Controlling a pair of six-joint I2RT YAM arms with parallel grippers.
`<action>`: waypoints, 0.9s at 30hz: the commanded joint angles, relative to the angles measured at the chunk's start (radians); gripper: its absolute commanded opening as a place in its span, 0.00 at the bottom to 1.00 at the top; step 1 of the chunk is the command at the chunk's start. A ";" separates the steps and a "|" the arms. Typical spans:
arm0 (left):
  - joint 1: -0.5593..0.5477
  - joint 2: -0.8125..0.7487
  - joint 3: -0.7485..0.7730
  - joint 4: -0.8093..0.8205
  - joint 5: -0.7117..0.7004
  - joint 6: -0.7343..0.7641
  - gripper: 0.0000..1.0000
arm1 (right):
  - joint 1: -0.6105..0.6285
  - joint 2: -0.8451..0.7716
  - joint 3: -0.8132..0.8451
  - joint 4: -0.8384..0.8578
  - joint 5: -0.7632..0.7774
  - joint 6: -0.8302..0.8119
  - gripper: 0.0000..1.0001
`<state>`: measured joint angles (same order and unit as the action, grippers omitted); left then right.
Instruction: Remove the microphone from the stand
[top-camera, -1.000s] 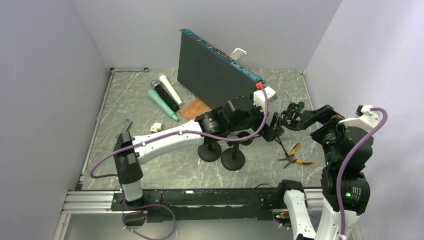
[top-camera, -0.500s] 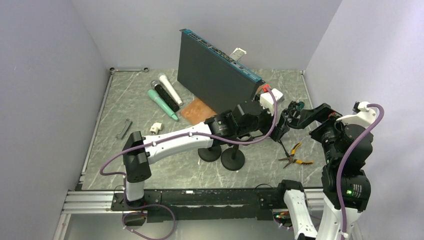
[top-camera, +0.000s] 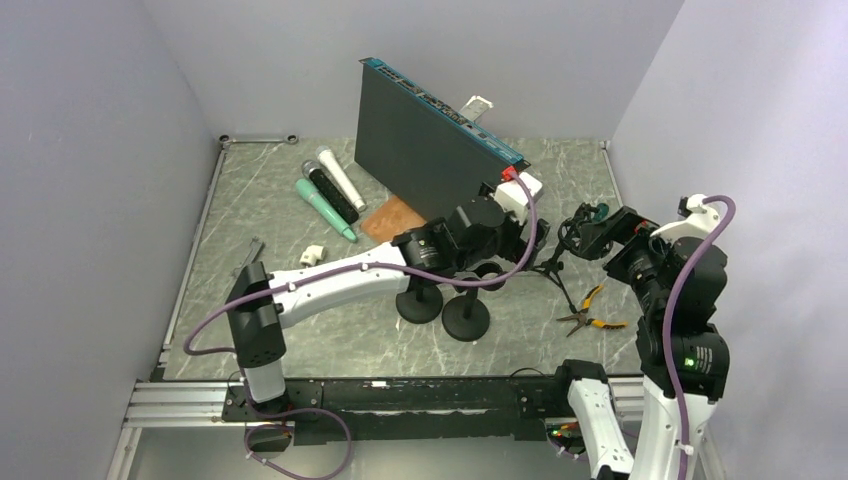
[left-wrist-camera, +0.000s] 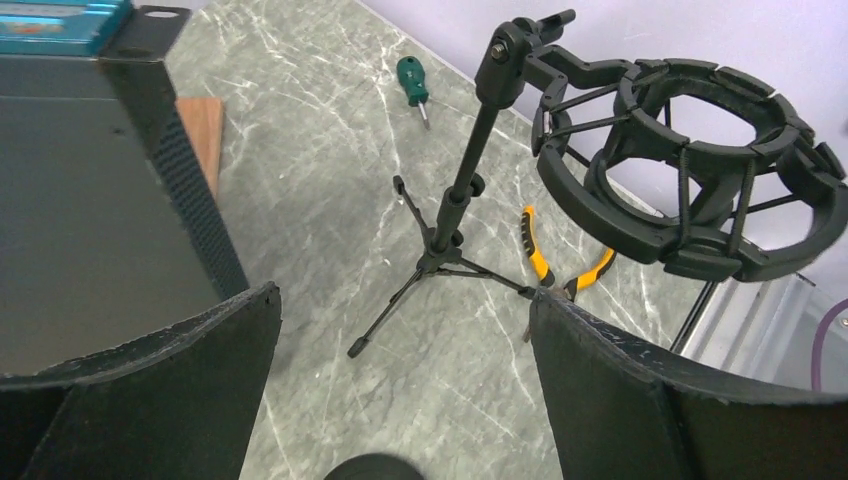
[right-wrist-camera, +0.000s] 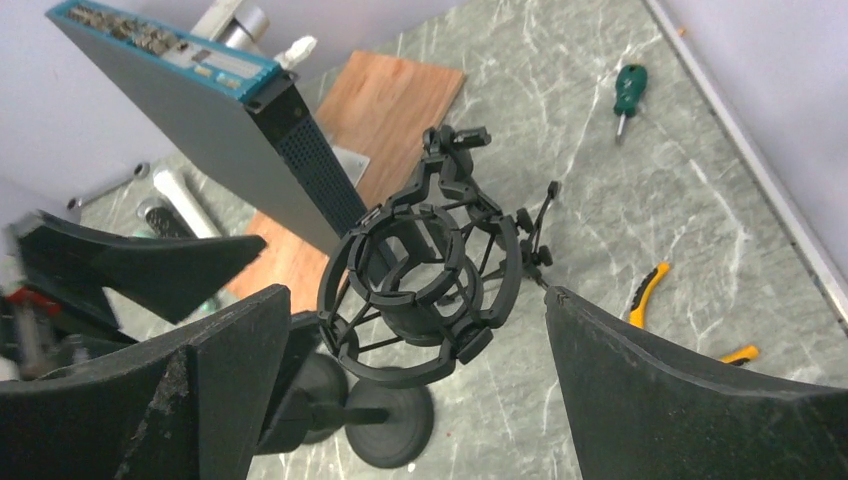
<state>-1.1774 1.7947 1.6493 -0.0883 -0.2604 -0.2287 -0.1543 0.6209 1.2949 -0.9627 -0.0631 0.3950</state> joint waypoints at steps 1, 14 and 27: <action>0.002 -0.126 -0.008 -0.015 0.050 0.020 0.97 | 0.006 0.031 -0.034 0.020 -0.076 -0.027 1.00; 0.011 -0.364 -0.120 -0.088 0.315 -0.049 0.99 | 0.012 0.044 -0.168 0.077 -0.471 0.144 1.00; 0.024 -0.455 -0.236 -0.010 0.286 -0.119 0.99 | 0.026 0.061 -0.276 0.412 -0.781 0.442 1.00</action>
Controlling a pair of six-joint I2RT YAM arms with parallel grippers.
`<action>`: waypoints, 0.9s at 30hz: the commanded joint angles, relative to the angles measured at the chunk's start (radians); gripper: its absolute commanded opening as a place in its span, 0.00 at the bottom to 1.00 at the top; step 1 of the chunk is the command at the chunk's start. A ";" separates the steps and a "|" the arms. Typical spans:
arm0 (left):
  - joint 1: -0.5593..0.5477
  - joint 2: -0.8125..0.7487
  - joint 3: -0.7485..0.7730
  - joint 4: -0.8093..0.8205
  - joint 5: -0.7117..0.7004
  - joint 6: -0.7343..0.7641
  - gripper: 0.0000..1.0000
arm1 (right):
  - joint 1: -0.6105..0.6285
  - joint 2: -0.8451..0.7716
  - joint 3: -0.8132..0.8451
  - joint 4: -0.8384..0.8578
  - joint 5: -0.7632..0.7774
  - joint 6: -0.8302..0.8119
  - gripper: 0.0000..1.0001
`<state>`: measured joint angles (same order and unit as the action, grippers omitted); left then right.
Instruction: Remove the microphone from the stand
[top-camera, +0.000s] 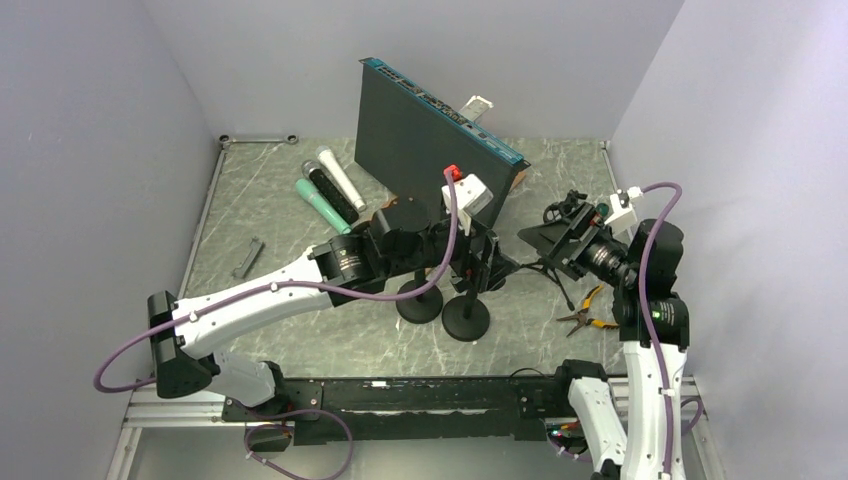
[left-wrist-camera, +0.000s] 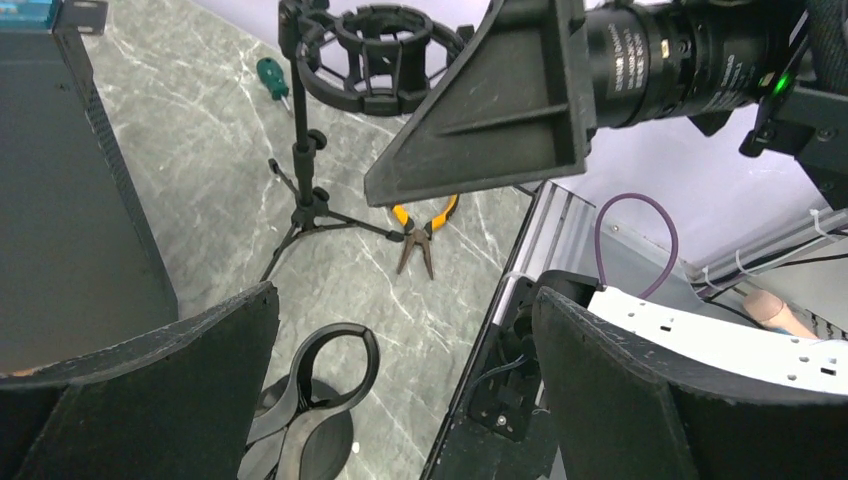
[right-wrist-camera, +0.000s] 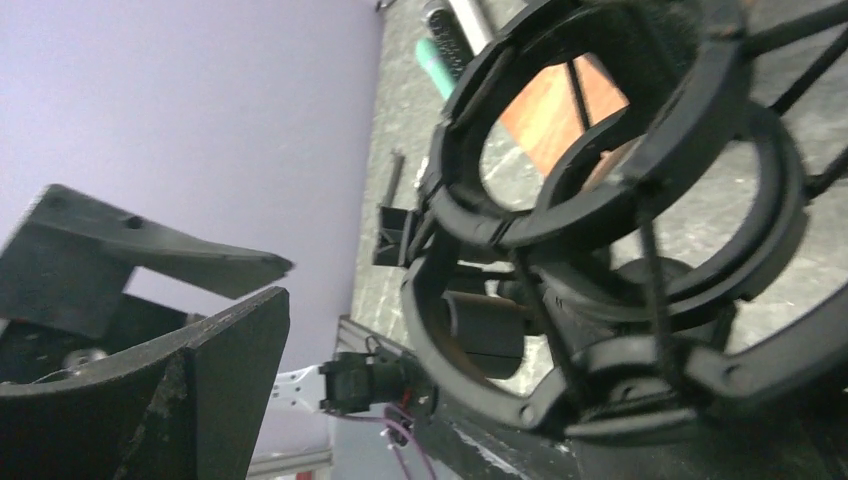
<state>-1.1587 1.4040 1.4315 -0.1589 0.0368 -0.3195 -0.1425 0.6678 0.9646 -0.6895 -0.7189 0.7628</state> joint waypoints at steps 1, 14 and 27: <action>0.006 -0.076 -0.031 0.065 -0.022 -0.030 0.99 | 0.019 0.017 0.062 0.141 -0.142 0.079 1.00; 0.027 0.027 0.028 0.104 0.054 -0.102 0.99 | 0.052 -0.023 0.230 -0.333 0.371 -0.253 1.00; 0.007 0.232 0.078 0.356 0.067 -0.486 0.92 | 0.052 -0.053 0.506 -0.428 0.697 -0.318 1.00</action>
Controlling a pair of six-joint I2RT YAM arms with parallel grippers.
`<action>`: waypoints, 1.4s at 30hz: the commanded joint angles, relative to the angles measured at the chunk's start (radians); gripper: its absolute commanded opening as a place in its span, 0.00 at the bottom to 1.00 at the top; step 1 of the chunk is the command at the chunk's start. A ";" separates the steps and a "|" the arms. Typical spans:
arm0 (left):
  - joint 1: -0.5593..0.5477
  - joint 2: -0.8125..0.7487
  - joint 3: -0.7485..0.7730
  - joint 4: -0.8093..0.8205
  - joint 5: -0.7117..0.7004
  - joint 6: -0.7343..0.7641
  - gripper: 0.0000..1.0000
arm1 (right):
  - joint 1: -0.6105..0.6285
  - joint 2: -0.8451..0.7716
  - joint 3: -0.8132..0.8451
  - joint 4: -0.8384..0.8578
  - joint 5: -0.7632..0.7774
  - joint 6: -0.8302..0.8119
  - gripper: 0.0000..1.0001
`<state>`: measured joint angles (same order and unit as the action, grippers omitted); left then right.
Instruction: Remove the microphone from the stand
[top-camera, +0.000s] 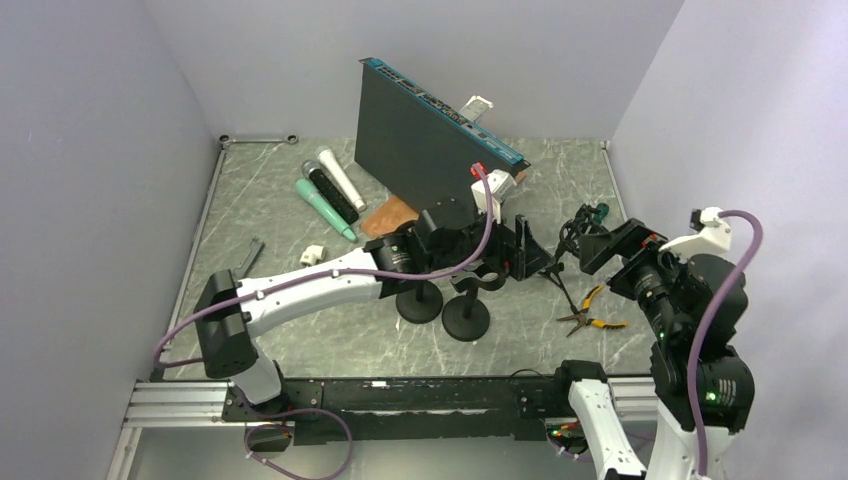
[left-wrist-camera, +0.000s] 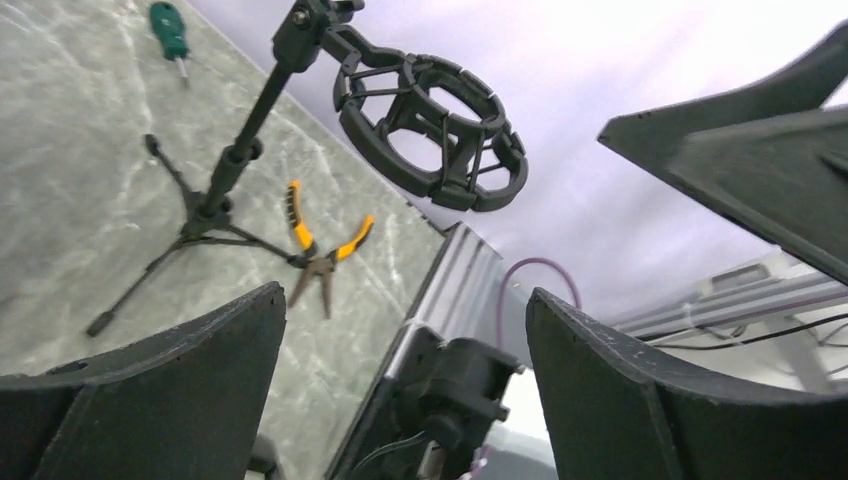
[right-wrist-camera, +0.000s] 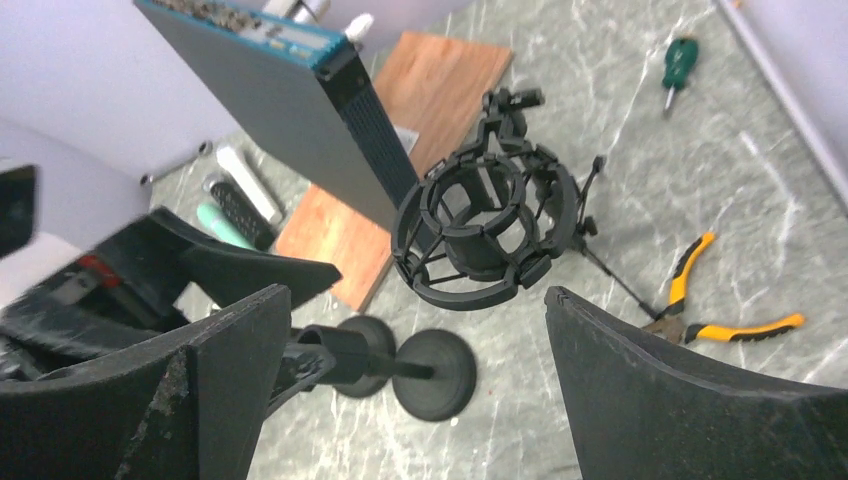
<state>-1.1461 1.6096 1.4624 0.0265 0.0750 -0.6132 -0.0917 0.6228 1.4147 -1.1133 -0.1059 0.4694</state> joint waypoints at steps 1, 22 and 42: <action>-0.007 0.038 0.043 0.204 0.038 -0.231 0.89 | 0.001 -0.012 0.061 0.002 0.081 -0.023 1.00; -0.003 0.222 0.034 0.487 0.042 -0.659 0.45 | 0.000 -0.078 0.023 0.100 0.013 -0.012 1.00; 0.083 0.135 -0.006 0.236 0.208 -0.613 0.00 | 0.012 -0.062 -0.038 0.090 -0.023 -0.086 1.00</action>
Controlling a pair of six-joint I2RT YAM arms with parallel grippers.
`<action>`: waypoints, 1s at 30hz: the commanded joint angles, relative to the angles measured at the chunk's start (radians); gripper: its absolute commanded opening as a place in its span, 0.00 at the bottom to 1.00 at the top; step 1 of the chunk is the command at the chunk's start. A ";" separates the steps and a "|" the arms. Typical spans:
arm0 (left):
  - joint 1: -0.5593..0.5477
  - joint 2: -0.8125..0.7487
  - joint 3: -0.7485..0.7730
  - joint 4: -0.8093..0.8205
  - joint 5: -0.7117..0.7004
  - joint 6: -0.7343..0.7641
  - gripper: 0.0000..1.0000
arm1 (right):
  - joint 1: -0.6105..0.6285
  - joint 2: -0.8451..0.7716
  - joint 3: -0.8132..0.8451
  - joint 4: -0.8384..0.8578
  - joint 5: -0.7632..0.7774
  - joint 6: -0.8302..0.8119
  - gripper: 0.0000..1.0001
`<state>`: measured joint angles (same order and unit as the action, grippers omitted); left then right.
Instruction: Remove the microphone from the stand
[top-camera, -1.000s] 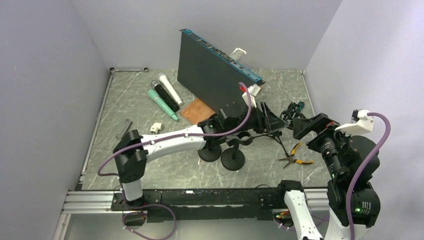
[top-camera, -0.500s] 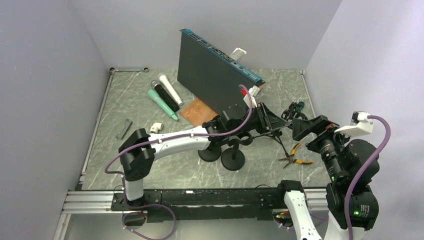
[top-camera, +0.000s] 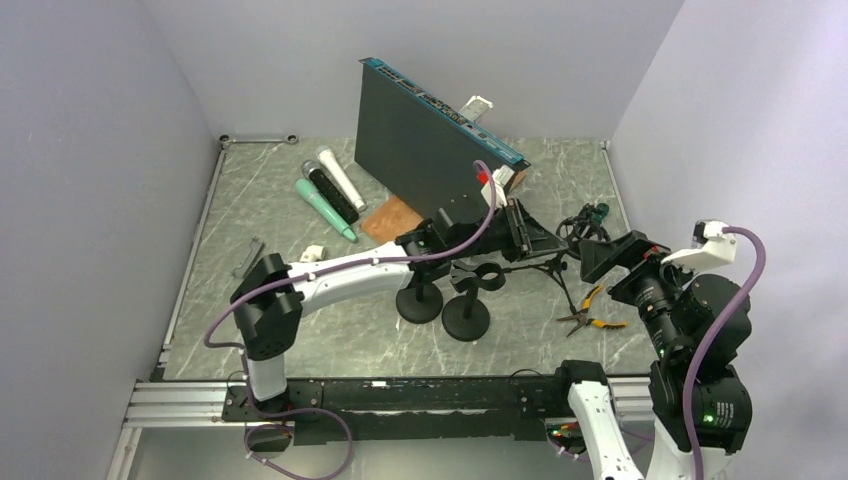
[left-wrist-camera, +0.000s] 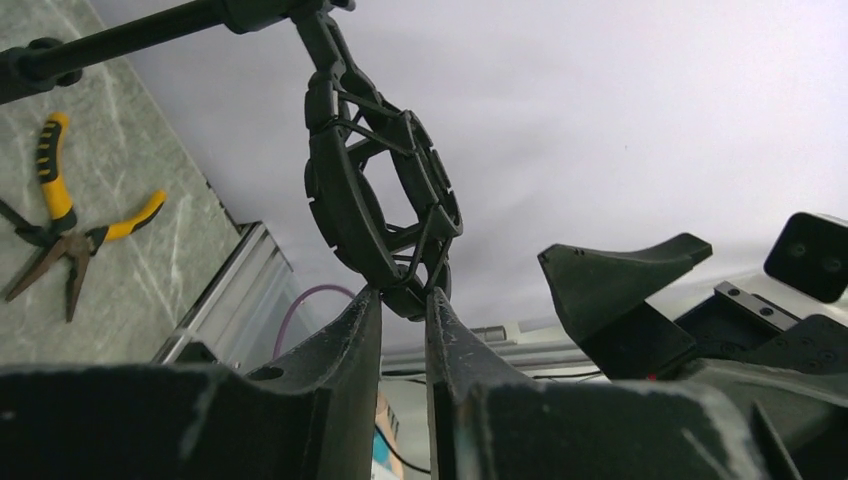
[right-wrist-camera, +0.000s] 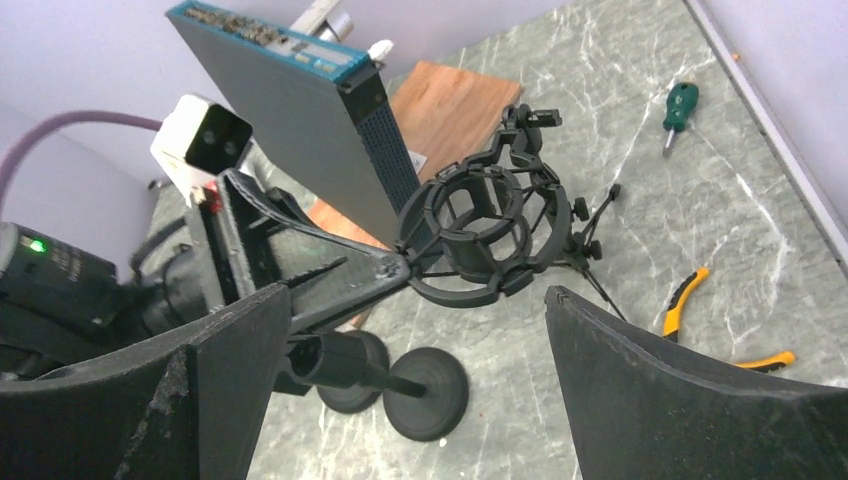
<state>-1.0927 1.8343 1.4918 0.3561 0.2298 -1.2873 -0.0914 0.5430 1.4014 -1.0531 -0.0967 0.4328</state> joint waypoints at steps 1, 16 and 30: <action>0.038 -0.119 -0.051 -0.108 0.057 0.061 0.00 | 0.017 0.023 -0.030 0.029 -0.043 -0.061 1.00; 0.185 -0.361 -0.137 -0.320 0.111 0.103 0.00 | 0.119 0.158 -0.030 -0.044 0.120 -0.055 1.00; 0.217 -0.412 -0.236 -0.319 0.084 0.107 0.20 | 0.056 0.278 -0.292 0.184 0.160 0.054 1.00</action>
<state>-0.8825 1.4620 1.2774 0.0036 0.3176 -1.2156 0.0120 0.7933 1.1927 -0.9958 0.1455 0.4538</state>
